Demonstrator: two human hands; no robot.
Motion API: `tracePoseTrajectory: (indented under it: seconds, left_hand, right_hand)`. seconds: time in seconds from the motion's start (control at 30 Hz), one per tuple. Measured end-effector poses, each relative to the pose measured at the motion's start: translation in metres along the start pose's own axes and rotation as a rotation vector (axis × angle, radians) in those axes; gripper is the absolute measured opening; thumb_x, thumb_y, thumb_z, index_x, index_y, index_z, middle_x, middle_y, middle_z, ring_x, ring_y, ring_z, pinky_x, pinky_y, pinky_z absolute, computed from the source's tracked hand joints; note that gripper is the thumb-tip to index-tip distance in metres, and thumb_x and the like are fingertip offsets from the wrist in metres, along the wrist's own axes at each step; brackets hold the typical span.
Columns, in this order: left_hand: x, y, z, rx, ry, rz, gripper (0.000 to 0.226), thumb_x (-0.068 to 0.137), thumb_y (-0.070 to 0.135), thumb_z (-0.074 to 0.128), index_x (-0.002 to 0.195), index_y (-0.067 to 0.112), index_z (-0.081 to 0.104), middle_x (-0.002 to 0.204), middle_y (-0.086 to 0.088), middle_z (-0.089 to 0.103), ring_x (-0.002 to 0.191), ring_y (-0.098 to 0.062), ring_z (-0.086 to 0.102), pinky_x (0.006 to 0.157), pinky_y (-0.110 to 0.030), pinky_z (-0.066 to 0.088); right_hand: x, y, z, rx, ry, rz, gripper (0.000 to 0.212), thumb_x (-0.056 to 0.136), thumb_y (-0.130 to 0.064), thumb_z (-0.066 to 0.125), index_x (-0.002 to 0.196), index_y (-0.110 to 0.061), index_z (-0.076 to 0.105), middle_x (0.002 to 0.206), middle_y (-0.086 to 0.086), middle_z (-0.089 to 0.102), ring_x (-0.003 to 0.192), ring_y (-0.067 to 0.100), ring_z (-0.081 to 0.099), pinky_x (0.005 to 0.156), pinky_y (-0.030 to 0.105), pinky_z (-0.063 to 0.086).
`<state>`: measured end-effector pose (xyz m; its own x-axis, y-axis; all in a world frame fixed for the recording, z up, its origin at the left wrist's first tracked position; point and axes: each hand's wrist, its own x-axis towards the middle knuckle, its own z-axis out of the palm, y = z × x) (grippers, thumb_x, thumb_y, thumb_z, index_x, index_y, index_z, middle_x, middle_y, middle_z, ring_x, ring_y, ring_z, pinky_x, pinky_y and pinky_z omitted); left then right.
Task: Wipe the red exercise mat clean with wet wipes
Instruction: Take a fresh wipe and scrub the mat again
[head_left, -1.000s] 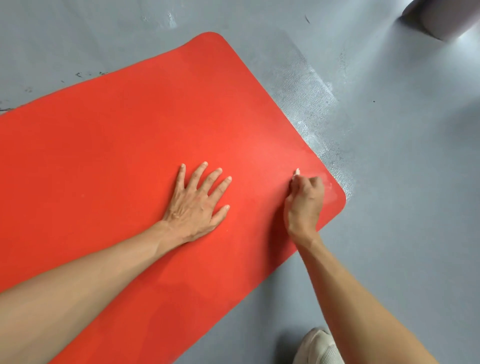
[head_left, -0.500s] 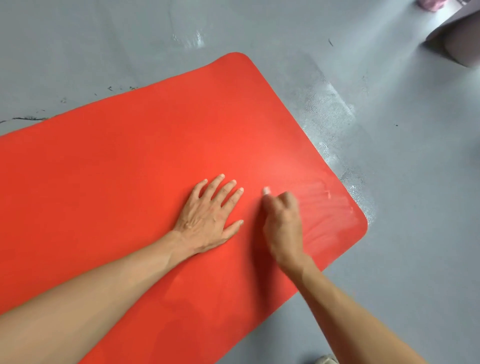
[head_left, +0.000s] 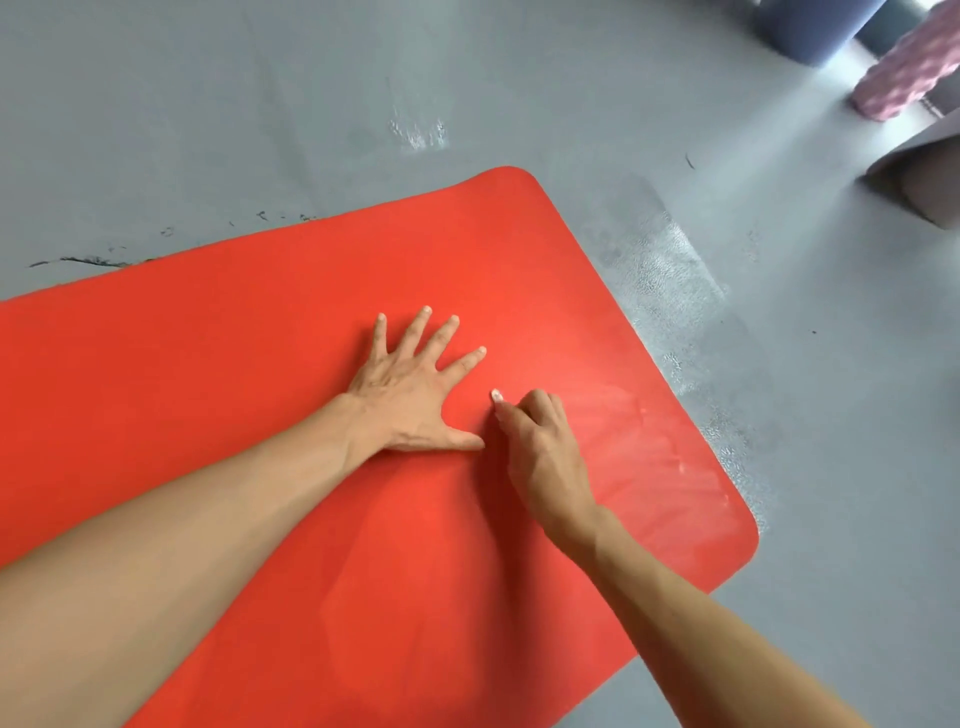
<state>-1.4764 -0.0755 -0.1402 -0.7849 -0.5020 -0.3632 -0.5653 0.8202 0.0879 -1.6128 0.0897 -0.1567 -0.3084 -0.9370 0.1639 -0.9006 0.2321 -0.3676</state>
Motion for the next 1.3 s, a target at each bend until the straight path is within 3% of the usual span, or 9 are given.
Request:
tracePoseTrajectory:
  seconds: [0.07,0.2,0.27,0.5,0.73,0.83,0.97,1.17,1.3]
  left_hand:
    - [0.009,-0.005,-0.007,0.018,-0.039,-0.016,0.122,0.068,0.102,0.041,0.163,0.045,-0.010,0.173,-0.004,-0.021,0.157,-0.036,-0.025,0.119,-0.076,-0.005]
    - [0.028,-0.017,-0.018,0.019,-0.076,-0.040,0.129,0.066,0.101,0.050,0.163,0.044,-0.012,0.171,-0.005,-0.026,0.155,-0.038,-0.029,0.117,-0.079,-0.006]
    - [0.037,-0.023,-0.020,-0.010,-0.105,-0.069,0.131,0.064,0.100,0.054,0.163,0.044,-0.012,0.171,-0.005,-0.027,0.155,-0.039,-0.029,0.116,-0.080,-0.005]
    - [0.044,-0.023,-0.017,-0.015,-0.114,-0.069,0.133,0.062,0.104,0.047,0.163,0.042,-0.013,0.172,-0.004,-0.025,0.156,-0.041,-0.024,0.116,-0.080,0.001]
    - [0.042,-0.029,-0.011,0.007,-0.103,-0.050,0.126,0.066,0.106,0.033,0.160,0.043,-0.022,0.170,-0.002,-0.031,0.155,-0.038,-0.029,0.117,-0.078,-0.003]
    - [0.042,-0.029,-0.009,-0.002,-0.082,-0.042,0.127,0.065,0.107,0.033,0.161,0.043,-0.020,0.170,-0.001,-0.030,0.155,-0.037,-0.029,0.117,-0.077,-0.004]
    - [0.042,-0.030,-0.008,0.001,-0.087,-0.045,0.128,0.064,0.107,0.034,0.162,0.042,-0.019,0.170,-0.001,-0.029,0.154,-0.036,-0.032,0.117,-0.077,-0.003]
    - [0.044,-0.030,-0.014,-0.012,-0.123,-0.088,0.147,0.059,0.107,0.042,0.164,0.023,-0.018,0.171,0.007,-0.027,0.156,-0.029,-0.030,0.122,-0.072,0.000]
    - [0.046,-0.035,-0.026,-0.010,-0.146,-0.059,0.144,0.062,0.102,0.052,0.166,0.026,-0.013,0.172,0.010,-0.020,0.159,-0.027,-0.022,0.124,-0.067,0.008]
  right_hand:
    - [0.018,0.033,-0.014,-0.069,-0.044,-0.122,0.035,0.096,-0.001,0.060,0.127,-0.013,0.070,0.092,0.004,0.050,0.089,0.022,0.046,0.078,0.028,0.039]
    - [0.061,0.096,-0.034,-0.088,0.154,0.523,0.020,0.099,-0.008,0.056,0.101,-0.009,0.076,0.087,0.006,0.046,0.092,0.038,0.056,0.077,0.031,0.036]
    - [0.076,0.080,-0.024,-0.061,0.229,0.627,0.023,0.101,-0.011,0.053,0.092,-0.004,0.073,0.086,0.005,0.044,0.090,0.041,0.057,0.078,0.034,0.039]
    - [0.072,0.021,0.007,-0.019,-0.053,-0.156,0.032,0.096,-0.002,0.063,0.125,-0.014,0.071,0.091,0.002,0.051,0.085,0.021,0.047,0.076,0.027,0.041]
    - [0.132,0.065,0.001,-0.021,0.248,0.538,0.025,0.104,-0.015,0.052,0.100,-0.006,0.075,0.089,0.006,0.044,0.094,0.039,0.053,0.085,0.036,0.040]
    - [0.113,0.005,0.026,0.056,0.161,0.225,0.018,0.100,-0.006,0.056,0.091,-0.009,0.072,0.083,0.004,0.045,0.082,0.029,0.050,0.075,0.033,0.041]
    - [0.113,0.023,0.016,0.020,-0.003,-0.161,0.027,0.095,0.000,0.063,0.115,-0.016,0.074,0.087,0.001,0.048,0.083,0.021,0.048,0.075,0.028,0.042]
    - [0.178,0.091,-0.002,-0.032,0.211,0.495,0.027,0.104,-0.017,0.050,0.107,-0.008,0.076,0.093,0.010,0.045,0.101,0.039,0.052,0.087,0.038,0.038]
    - [0.155,0.030,0.025,0.073,0.152,0.162,0.027,0.107,-0.017,0.049,0.093,-0.007,0.070,0.083,0.005,0.043,0.082,0.028,0.049,0.074,0.035,0.039]
